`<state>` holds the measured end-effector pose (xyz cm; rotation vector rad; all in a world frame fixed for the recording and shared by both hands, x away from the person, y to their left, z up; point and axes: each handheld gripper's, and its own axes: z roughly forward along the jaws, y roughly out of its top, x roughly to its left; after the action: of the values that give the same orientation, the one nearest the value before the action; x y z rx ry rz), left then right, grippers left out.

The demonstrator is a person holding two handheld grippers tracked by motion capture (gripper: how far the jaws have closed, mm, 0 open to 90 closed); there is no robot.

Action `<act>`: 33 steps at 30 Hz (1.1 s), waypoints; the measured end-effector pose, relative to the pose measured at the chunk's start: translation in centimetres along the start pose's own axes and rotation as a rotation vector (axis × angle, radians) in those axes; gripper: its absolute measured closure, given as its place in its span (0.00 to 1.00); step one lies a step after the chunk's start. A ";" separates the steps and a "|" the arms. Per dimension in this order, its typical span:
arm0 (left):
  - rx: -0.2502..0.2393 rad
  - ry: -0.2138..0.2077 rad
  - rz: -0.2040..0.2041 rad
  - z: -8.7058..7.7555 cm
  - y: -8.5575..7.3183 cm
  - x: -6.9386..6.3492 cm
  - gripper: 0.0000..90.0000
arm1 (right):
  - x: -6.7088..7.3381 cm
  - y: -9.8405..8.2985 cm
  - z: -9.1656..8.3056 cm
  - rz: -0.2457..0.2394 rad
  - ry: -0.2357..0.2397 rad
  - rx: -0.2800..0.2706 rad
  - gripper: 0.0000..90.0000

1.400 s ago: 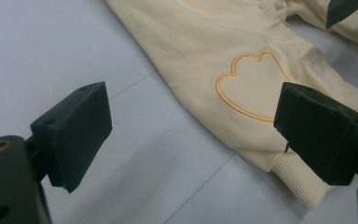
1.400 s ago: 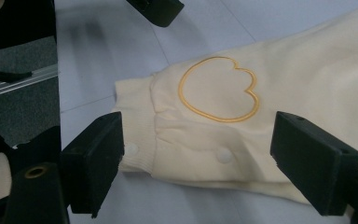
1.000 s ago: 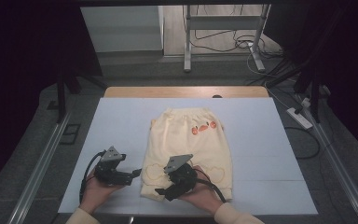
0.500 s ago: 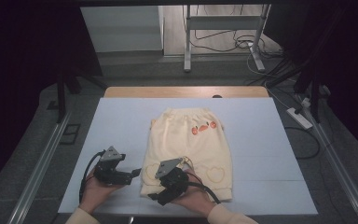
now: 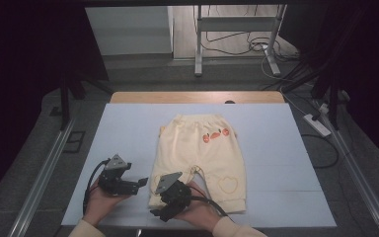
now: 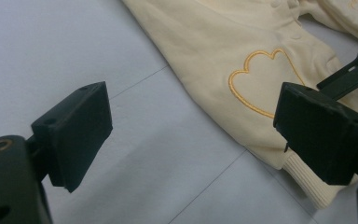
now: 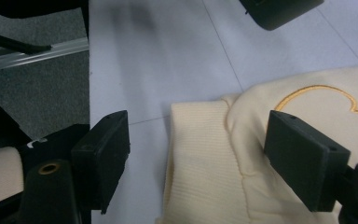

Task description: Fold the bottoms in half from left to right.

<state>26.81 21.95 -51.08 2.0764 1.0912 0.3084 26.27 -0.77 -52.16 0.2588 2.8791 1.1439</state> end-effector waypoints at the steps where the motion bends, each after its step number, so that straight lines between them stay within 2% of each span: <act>1: 0.000 0.000 0.000 0.0 0.0 0.0 0.12 | 0.0 0.0 0.1 0.000 -0.001 0.002 0.25; 5: 0.001 0.001 -0.005 0.0 -0.1 0.1 0.12 | 0.0 -0.1 0.6 -0.007 -0.013 0.028 0.26; 8: 0.000 0.002 -0.006 0.0 -0.1 0.1 0.12 | 0.1 -0.3 0.9 -0.016 -0.044 0.051 0.30; 14: 0.000 0.001 -0.008 0.0 -0.1 0.1 0.12 | 0.3 -0.5 1.1 -0.029 -0.072 0.054 0.34; 16: -0.001 0.001 -0.007 0.0 -0.1 0.1 0.12 | 0.4 -0.5 1.1 -0.047 -0.080 0.060 0.34; 20: 0.001 0.001 -0.006 0.0 -0.1 0.1 0.12 | 0.4 -0.6 1.1 -0.042 -0.086 0.059 0.36; 27: 0.005 0.000 -0.004 0.0 -0.2 0.1 0.12 | 0.1 -0.5 0.7 -0.045 -0.110 0.071 0.55; 30: 0.004 0.000 -0.005 0.0 -0.1 0.1 0.12 | 0.1 -0.5 0.5 -0.056 -0.136 0.076 0.70; 33: 0.004 0.000 -0.006 0.1 -0.1 0.1 0.12 | -0.1 -0.5 0.2 -0.050 -0.145 0.091 0.79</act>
<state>26.84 22.08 -51.24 2.0760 1.0986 0.3029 26.35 -1.04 -52.64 0.2601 2.7963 0.9460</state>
